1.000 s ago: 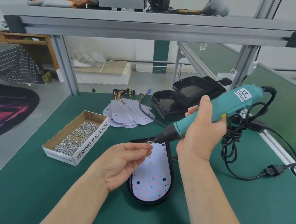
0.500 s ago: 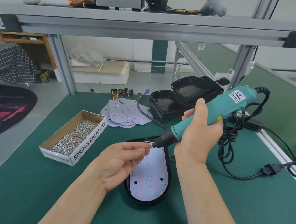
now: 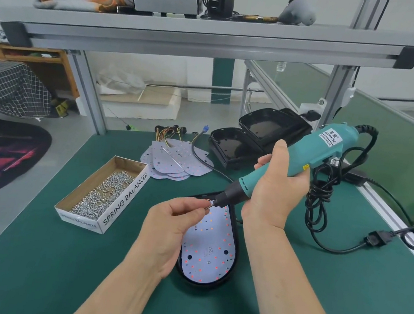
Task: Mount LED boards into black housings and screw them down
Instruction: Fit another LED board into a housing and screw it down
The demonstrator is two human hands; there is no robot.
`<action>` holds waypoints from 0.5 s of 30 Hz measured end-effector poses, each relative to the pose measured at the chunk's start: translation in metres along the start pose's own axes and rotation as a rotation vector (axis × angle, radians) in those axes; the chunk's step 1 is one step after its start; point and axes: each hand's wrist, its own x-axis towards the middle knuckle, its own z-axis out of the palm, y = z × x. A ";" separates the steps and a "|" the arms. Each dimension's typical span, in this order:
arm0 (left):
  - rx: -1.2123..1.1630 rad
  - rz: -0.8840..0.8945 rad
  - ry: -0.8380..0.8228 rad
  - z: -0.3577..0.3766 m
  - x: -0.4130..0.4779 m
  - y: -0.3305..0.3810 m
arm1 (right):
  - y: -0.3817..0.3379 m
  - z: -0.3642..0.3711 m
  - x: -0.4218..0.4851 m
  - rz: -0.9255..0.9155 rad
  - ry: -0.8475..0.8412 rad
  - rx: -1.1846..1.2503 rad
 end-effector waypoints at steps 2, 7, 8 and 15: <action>0.043 0.071 0.050 0.004 -0.001 -0.003 | 0.001 0.000 0.001 0.033 0.027 -0.002; 0.062 0.185 0.077 0.007 -0.006 -0.005 | 0.006 -0.002 0.002 0.109 0.072 0.015; 0.122 0.258 0.105 0.008 -0.007 -0.006 | 0.007 -0.002 0.003 0.131 0.077 0.018; 0.556 0.771 0.320 0.013 -0.017 -0.011 | 0.018 -0.004 0.006 0.308 0.130 0.069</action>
